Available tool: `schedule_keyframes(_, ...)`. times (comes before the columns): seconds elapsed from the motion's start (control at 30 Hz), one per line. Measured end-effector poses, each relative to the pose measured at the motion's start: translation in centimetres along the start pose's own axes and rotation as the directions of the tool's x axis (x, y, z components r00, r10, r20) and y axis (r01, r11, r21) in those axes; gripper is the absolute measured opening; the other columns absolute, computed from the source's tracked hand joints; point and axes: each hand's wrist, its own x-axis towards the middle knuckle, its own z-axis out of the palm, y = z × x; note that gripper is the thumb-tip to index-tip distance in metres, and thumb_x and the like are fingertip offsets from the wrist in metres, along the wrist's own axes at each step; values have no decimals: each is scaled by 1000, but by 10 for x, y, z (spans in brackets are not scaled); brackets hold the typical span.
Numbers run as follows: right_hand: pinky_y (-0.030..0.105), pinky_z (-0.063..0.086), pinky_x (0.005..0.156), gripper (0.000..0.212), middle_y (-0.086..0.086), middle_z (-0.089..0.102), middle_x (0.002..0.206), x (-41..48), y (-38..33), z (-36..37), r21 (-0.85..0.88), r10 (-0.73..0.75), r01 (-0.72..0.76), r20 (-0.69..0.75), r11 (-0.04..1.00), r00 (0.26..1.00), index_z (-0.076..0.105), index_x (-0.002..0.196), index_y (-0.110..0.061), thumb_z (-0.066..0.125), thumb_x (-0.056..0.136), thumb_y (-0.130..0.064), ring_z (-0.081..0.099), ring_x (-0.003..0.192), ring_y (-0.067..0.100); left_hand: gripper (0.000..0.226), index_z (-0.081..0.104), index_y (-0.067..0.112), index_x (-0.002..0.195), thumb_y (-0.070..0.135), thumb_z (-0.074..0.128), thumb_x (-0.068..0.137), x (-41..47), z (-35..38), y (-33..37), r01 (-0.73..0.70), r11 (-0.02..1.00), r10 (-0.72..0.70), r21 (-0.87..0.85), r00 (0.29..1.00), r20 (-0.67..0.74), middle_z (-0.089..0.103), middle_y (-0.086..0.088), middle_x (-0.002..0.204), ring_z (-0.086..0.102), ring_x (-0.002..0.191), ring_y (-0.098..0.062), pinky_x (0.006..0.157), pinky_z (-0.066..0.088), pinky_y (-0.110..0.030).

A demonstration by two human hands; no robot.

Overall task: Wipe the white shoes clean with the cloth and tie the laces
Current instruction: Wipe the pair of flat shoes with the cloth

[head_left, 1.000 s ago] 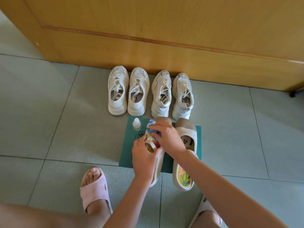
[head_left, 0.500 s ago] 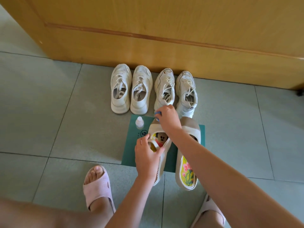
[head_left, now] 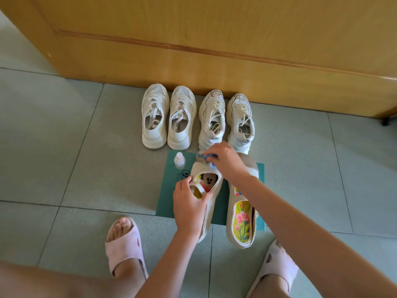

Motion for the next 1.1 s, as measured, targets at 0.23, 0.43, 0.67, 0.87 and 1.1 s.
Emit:
schedule_keyframes(0.23,29,43,89,22,15,64,96,29,-17,25,-27,197,-202,-132,979,972,71,98,-1,51,90,0,54,100,25,69,50,16,129,37,78,70,1,-1,1,0,1000,0,-1,1000,2,54,3,119,52,112,-16,91,48,-34)
schedule_keyframes(0.43,35,47,82,18,12,67,97,16,-20,35,-91,114,-120,-77,989,991,72,93,-3,55,88,-1,54,100,26,70,49,17,130,39,78,70,1,0,-1,6,1000,-6,3,1000,11,53,3,119,52,110,-15,90,49,-33)
schedule_keyframes(0.67,13,36,87,15,18,66,96,-29,-10,20,-52,-149,146,-47,988,988,72,91,2,62,81,5,54,95,26,69,49,19,129,42,76,70,2,-1,-2,37,999,-35,-36,998,46,51,5,116,52,107,-13,86,48,-30)
schedule_keyframes(0.87,27,37,78,16,15,61,99,-10,12,10,53,177,-169,-314,984,933,66,96,2,55,86,5,49,98,28,66,48,24,129,40,74,71,2,-5,-1,58,996,-54,-65,996,69,50,9,116,52,107,-11,85,48,-31)
schedule_keyframes(1.1,23,38,75,21,9,60,99,-33,13,7,170,312,-269,-326,948,892,65,103,-2,51,89,2,51,95,22,56,52,25,125,35,73,74,3,-9,-3,82,990,-74,-116,995,71,54,9,113,52,98,-6,77,37,-22)
